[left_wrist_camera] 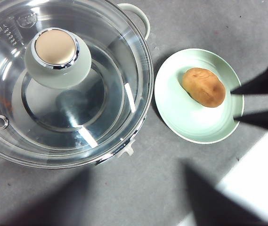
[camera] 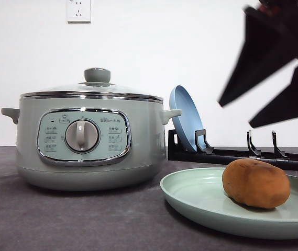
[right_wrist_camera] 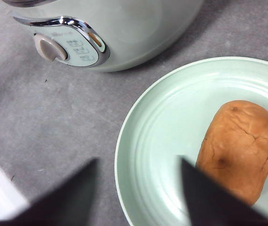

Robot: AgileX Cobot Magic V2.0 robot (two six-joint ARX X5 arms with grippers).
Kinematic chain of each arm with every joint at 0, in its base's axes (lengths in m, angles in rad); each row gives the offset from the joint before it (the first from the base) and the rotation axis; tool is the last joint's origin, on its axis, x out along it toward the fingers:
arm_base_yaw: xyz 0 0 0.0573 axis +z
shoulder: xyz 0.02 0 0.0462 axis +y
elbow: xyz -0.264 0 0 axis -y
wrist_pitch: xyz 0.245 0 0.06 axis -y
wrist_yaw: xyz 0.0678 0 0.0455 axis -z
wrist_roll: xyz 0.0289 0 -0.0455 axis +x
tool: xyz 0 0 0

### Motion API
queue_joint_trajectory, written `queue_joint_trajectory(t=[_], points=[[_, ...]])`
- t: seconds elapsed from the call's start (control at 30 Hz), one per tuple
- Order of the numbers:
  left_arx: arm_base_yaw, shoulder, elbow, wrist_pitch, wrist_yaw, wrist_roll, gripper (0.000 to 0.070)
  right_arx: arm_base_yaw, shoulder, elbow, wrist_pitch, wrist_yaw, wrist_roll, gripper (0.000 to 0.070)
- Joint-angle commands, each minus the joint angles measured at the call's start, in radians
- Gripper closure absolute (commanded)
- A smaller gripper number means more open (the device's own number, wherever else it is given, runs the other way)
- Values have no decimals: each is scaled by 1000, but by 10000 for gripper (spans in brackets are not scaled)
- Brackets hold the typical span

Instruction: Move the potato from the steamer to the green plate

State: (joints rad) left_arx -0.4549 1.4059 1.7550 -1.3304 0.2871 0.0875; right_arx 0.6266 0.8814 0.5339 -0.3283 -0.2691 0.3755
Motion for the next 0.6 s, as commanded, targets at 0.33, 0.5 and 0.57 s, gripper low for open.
queue_joint_trajectory(t=[0.33, 0.5, 0.57], points=[[-5, 10, 26, 20, 3, -2, 685, 6, 5, 5, 6, 1, 9, 700], [-5, 10, 26, 21, 3, -2, 685, 6, 5, 5, 7, 1, 9, 700], [-5, 10, 26, 21, 3, -2, 685, 6, 5, 5, 7, 1, 9, 700]])
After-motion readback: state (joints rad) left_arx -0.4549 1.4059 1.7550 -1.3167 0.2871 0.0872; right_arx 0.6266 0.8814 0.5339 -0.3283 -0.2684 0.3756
